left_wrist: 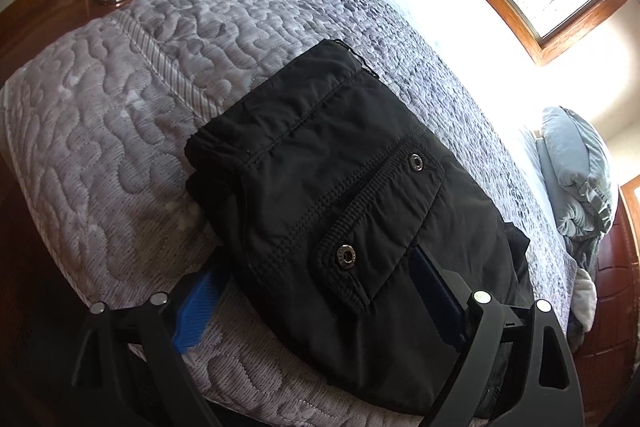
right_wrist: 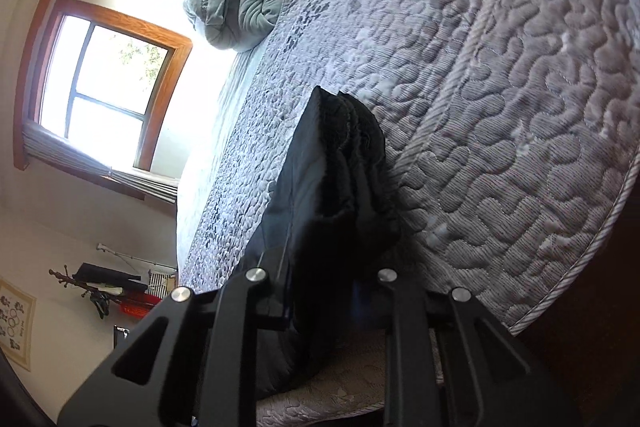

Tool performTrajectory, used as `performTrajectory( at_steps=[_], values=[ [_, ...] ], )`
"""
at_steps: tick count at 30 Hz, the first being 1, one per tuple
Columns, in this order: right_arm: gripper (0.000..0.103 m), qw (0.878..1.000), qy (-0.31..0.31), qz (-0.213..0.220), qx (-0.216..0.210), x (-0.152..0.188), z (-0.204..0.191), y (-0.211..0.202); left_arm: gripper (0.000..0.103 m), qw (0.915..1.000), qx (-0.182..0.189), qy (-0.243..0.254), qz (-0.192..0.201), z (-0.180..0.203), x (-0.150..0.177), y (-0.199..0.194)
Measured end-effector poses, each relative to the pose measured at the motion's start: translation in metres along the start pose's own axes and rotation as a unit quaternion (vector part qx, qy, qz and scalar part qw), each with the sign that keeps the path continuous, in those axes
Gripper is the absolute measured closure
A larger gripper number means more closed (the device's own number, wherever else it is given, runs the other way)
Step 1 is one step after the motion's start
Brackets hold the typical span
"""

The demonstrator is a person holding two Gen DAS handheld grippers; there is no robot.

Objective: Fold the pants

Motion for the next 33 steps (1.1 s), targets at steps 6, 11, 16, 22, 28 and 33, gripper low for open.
performTrajectory(
  at_steps=[6,11,16,22,28,33],
  values=[
    [0.084,0.999,-0.047,0.009,0.017,0.003,-0.04,-0.01,0.012,0.9981,-0.009,-0.02,0.057,-0.006,0.003,-0.009],
    [0.084,0.996,-0.079,0.019,0.03,0.011,-0.064,-0.019,0.012,0.995,-0.007,-0.041,0.091,-0.012,0.007,-0.018],
    [0.084,0.992,-0.11,0.034,0.047,0.024,-0.087,-0.023,0.012,0.9936,-0.015,-0.052,0.099,-0.018,0.012,-0.02],
    [0.084,0.984,-0.159,0.049,0.067,0.044,-0.126,-0.025,0.012,0.9943,-0.019,-0.011,0.104,-0.003,0.012,-0.019],
    [0.085,0.973,-0.206,0.053,0.086,0.059,-0.16,-0.025,0.011,0.9935,-0.001,-0.042,0.106,-0.016,0.012,-0.02],
    [0.085,0.964,-0.241,0.057,0.096,0.076,-0.184,-0.023,0.011,0.9931,0.006,-0.046,0.108,-0.018,0.012,-0.022]
  ],
)
Point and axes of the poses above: each gripper's, at about its wrist camera, not at the fingertips, and y roughly the way its jaws point, z to its right, x to its underside, the point moved 4 cm from there along y, roughly the way its jaws point, and after that the axes turned 7 degrees about y, right-handed, at the moved point
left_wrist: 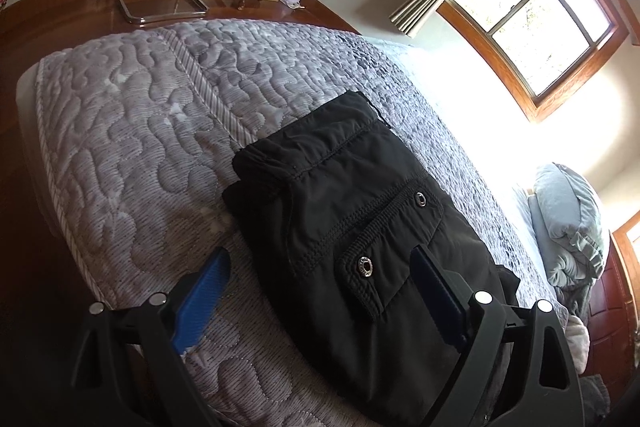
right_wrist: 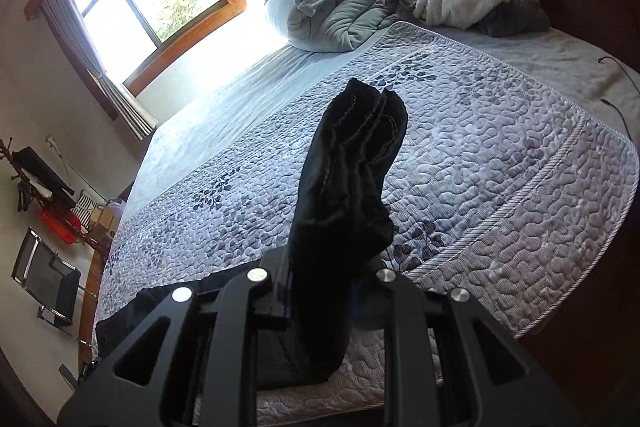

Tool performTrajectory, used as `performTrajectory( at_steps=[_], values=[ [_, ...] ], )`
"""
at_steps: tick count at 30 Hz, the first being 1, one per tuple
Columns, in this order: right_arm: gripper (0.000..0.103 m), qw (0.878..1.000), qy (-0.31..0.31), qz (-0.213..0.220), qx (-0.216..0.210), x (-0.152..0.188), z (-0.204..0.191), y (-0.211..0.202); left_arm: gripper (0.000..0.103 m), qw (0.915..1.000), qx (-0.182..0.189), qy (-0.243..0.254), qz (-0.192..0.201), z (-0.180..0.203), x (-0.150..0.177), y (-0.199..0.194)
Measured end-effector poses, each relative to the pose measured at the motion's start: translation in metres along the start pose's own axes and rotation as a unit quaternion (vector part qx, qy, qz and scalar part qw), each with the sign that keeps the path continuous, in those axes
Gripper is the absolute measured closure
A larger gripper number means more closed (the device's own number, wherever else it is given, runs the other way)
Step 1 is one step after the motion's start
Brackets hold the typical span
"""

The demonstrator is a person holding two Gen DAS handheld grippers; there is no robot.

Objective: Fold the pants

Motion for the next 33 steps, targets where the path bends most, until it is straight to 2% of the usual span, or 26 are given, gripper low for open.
performTrajectory(
  at_steps=[19,33],
  values=[
    [0.086,0.993,-0.115,0.015,0.027,0.026,-0.092,-0.011,0.011,0.9997,0.018,-0.017,-0.004,-0.008,0.001,-0.005],
    [0.086,0.988,-0.15,0.026,0.036,0.041,-0.126,-0.015,0.011,0.9997,0.015,-0.015,-0.01,-0.007,0.001,-0.004]
  ],
)
Point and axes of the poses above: each gripper's, at about its wrist camera, not at the fingertips, and y roughly the way its jaws point, z to its right, x to its underside, the point moved 4 cm from there along y, roughly the way its jaws point, and after that the axes turned 7 degrees about y, right-handed, at the moved point
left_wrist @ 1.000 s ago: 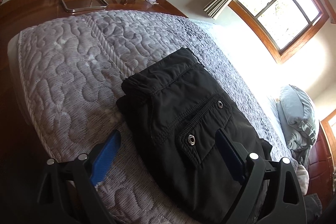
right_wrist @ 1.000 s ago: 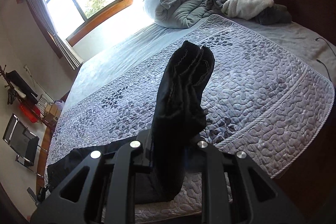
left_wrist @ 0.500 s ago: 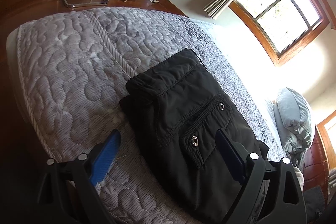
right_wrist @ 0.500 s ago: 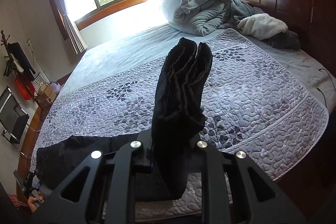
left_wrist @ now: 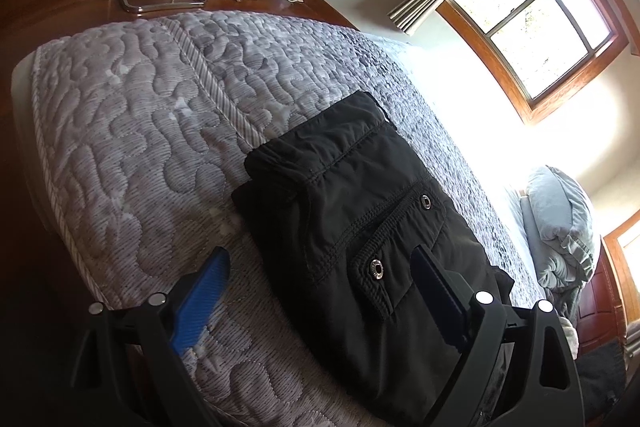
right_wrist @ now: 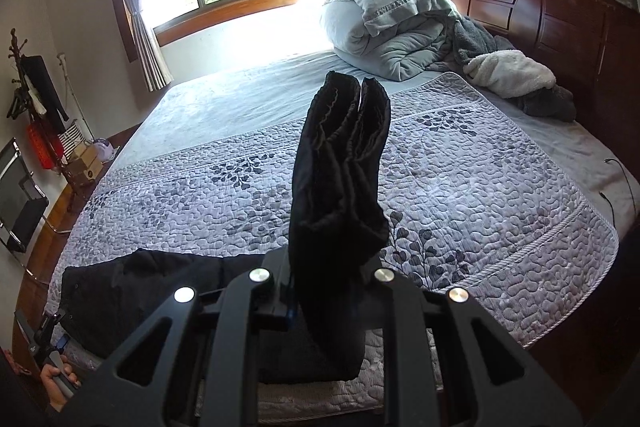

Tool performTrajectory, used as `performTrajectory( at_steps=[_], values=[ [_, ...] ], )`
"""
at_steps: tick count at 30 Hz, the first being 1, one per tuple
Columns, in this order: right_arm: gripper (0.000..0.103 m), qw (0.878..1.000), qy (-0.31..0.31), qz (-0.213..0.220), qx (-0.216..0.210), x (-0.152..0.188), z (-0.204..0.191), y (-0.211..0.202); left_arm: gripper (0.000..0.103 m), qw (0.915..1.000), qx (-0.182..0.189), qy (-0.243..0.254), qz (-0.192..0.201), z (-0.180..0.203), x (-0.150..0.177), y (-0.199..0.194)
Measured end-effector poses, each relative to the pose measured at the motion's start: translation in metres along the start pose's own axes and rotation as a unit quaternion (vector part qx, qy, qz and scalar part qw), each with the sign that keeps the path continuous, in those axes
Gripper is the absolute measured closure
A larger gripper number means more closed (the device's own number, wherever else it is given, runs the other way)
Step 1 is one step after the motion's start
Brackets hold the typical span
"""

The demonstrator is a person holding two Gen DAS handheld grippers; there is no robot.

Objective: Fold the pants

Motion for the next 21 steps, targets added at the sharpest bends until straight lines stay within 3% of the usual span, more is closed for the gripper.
performTrajectory(
  at_steps=[21],
  values=[
    [0.086,0.998,-0.049,0.025,-0.009,-0.003,-0.025,0.0,0.011,0.9991,-0.036,0.02,-0.006,0.004,0.0,0.01]
  ],
)
Point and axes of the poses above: each gripper's, at about its wrist camera, not at the fingertips, and y roughly the way its jaws point, z to its right, x to its underside, the point moved 4 cm from there along y, roughly the way its jaws point, and after that the axes turned 7 degrees about y, right-handed, at the moved point
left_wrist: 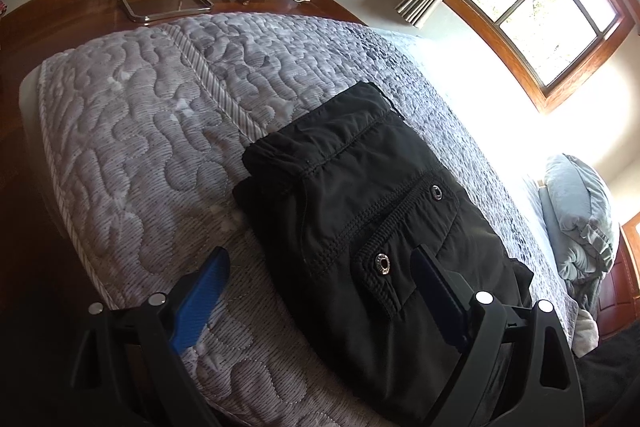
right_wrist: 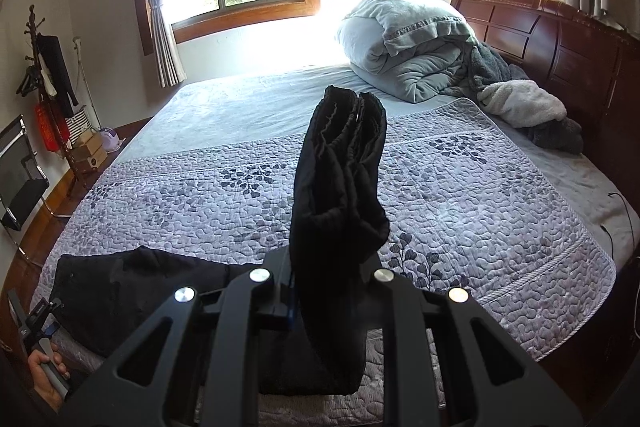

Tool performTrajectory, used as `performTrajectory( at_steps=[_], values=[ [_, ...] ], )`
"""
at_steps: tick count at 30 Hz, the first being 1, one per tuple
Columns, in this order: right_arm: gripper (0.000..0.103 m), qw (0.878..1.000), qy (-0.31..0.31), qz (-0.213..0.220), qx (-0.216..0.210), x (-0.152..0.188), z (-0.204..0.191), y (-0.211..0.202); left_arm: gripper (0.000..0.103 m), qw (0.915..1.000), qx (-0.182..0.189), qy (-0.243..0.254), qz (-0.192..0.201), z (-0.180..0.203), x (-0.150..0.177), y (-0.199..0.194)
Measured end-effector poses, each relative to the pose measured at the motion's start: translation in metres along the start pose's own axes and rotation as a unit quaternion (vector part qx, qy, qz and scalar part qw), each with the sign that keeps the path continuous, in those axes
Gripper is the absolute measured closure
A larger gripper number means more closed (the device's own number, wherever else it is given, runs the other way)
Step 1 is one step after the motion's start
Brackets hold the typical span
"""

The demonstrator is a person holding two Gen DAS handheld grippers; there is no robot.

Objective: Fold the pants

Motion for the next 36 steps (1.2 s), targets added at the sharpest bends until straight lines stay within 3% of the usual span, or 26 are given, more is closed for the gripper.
performTrajectory(
  at_steps=[22,36],
  values=[
    [0.086,0.998,-0.053,-0.013,-0.022,0.006,-0.05,0.017,0.011,1.0,0.003,0.007,-0.005,0.001,0.0,0.002],
    [0.086,0.992,-0.119,-0.039,-0.02,0.032,-0.096,0.038,0.011,0.9998,0.019,-0.003,-0.004,-0.002,0.001,-0.002]
  ],
)
Point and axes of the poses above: each gripper's, at about its wrist camera, not at the fingertips, and y roughly the way its jaws point, z to its right, x to its underside, the point moved 4 cm from there along y, roughly the way its jaws point, and after that the axes turned 7 degrees about y, right-handed, at the moved point
